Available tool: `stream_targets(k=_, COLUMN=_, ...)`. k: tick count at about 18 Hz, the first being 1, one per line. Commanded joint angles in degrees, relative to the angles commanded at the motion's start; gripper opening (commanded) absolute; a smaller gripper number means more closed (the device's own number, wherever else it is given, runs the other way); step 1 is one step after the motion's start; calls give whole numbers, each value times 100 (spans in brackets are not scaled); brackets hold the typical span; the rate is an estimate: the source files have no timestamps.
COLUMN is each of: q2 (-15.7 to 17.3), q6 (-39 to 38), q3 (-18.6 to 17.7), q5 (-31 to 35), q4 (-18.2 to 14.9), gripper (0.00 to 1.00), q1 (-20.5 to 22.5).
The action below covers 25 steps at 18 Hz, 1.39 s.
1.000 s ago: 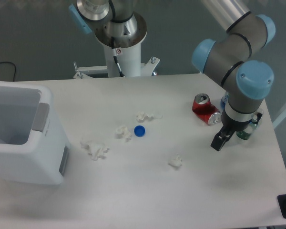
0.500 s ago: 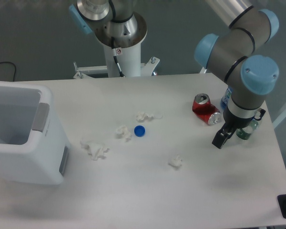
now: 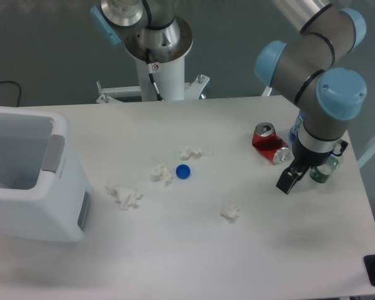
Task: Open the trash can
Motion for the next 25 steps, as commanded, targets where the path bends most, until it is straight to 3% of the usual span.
stream_targets(k=25, q2=62, q6=536, q3=-88, q5=-123, q4=18, gripper=100, q1=-18)
